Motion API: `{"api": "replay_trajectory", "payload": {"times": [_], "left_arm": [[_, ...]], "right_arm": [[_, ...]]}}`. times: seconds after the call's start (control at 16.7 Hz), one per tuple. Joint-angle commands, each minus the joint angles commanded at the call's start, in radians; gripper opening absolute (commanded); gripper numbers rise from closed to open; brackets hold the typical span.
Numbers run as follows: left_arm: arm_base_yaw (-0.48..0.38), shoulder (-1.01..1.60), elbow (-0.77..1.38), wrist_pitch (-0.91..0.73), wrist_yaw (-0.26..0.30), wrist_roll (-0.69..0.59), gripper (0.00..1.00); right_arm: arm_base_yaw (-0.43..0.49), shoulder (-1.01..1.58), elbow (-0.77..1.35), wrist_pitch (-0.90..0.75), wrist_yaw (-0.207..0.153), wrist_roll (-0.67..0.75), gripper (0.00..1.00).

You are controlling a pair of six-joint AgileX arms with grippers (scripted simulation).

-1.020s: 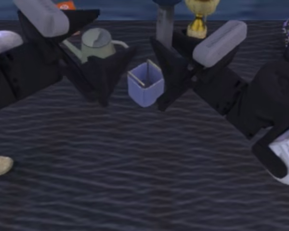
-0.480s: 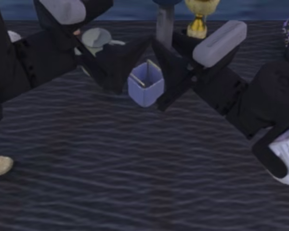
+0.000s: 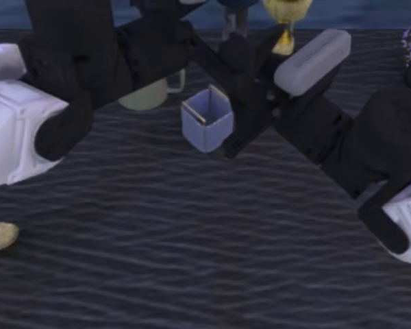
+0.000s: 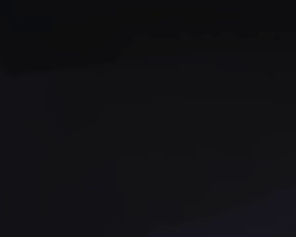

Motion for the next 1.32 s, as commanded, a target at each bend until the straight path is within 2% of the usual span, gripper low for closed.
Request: {"api": "replay_trajectory", "payload": {"times": [0.24, 1.02, 1.32], "left_arm": [[-0.001, 0.001, 0.001, 0.0, -0.001, 0.0, 1.0], [-0.001, 0.001, 0.001, 0.0, -0.001, 0.0, 0.02], [-0.001, 0.001, 0.001, 0.0, -0.001, 0.0, 0.0]], "right_arm": [[0.0, 0.0, 0.0, 0.0, 0.0, 0.0, 0.0], [0.0, 0.0, 0.0, 0.0, 0.0, 0.0, 0.0], [0.0, 0.0, 0.0, 0.0, 0.0, 0.0, 0.0]]}}
